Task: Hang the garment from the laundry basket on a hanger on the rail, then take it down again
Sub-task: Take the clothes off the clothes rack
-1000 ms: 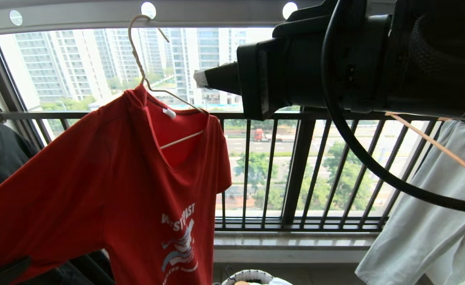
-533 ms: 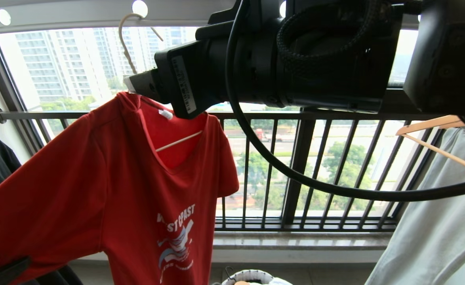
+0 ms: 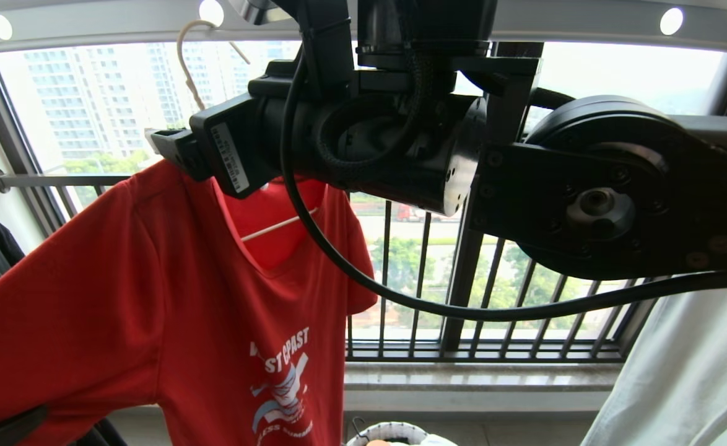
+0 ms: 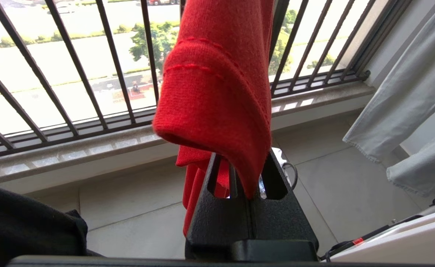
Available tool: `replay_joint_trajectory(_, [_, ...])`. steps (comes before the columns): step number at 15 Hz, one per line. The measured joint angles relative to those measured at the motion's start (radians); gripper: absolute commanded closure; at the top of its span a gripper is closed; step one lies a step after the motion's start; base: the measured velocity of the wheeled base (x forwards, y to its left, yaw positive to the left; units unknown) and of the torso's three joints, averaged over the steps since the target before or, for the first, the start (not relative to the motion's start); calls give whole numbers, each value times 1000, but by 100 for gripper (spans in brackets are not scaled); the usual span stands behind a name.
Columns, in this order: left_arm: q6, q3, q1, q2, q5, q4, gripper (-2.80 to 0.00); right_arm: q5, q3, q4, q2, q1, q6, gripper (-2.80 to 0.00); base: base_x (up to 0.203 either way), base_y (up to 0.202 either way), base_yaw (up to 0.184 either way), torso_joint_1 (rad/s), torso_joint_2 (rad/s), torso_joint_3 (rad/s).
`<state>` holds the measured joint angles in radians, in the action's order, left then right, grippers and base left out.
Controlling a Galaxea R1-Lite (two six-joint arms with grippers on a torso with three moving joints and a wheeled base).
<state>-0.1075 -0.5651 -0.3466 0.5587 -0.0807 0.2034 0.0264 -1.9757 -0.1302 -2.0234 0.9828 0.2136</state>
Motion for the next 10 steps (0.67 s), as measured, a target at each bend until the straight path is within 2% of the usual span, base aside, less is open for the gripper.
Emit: replay_joint_trajectory(10, [1, 1, 0, -14, -37, -35, 0, -50, -1, -64, -49, -9, 0, -280, 0, 0, 0, 0, 0, 0])
